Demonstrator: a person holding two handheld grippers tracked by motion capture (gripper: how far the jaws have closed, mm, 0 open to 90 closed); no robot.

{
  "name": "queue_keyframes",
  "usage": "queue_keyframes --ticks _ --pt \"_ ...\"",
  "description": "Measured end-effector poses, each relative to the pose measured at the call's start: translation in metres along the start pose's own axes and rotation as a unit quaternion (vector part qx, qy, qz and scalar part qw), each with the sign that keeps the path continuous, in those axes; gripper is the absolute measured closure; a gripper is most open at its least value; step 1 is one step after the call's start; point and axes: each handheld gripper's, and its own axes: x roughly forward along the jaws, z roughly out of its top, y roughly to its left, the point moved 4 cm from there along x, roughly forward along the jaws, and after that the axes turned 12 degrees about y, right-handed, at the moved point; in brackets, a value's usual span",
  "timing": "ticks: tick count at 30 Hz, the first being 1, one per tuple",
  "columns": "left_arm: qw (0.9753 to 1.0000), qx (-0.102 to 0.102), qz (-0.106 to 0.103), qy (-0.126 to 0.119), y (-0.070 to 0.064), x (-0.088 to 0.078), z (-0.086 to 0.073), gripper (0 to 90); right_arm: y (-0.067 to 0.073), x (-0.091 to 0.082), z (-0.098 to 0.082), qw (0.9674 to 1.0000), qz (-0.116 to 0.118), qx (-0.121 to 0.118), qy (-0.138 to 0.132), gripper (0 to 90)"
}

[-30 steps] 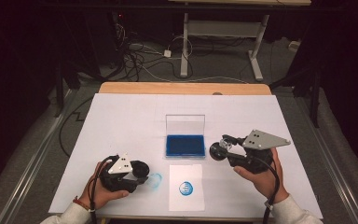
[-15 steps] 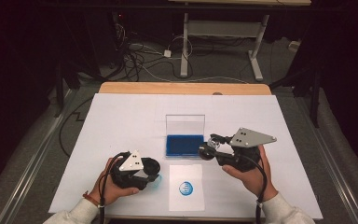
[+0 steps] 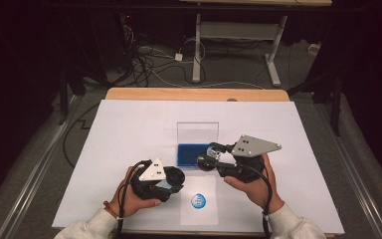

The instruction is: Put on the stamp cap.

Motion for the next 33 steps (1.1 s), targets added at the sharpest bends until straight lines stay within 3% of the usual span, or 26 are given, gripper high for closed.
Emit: queue_keyframes --ticks 18,25,26,29,30,33 --pt "0.9996 0.019 -0.007 -0.019 -0.014 0.005 0.019 37.0 0.024 0.023 0.005 0.9985 0.052 -0.015 0.006 57.2" --pt "0.9994 0.019 -0.011 -0.026 -0.016 0.006 0.024 37.0 0.027 0.028 0.003 0.9980 0.060 -0.014 0.011 57.2" --pt "0.9990 0.026 -0.011 -0.034 -0.016 0.007 0.026 37.0 0.027 0.029 0.003 0.9980 0.061 -0.014 0.011 57.2" --pt "0.9992 0.014 -0.012 -0.034 -0.017 0.006 0.027 37.0 0.028 0.030 0.001 0.9978 0.062 -0.015 0.013 57.2" --pt "0.9988 0.022 -0.012 -0.041 -0.016 0.006 0.029 37.0 0.028 0.030 0.001 0.9978 0.063 -0.016 0.014 57.2" --pt "0.9987 0.019 -0.014 -0.044 -0.017 0.006 0.030 37.0 0.027 0.030 0.001 0.9978 0.064 -0.016 0.011 57.2"
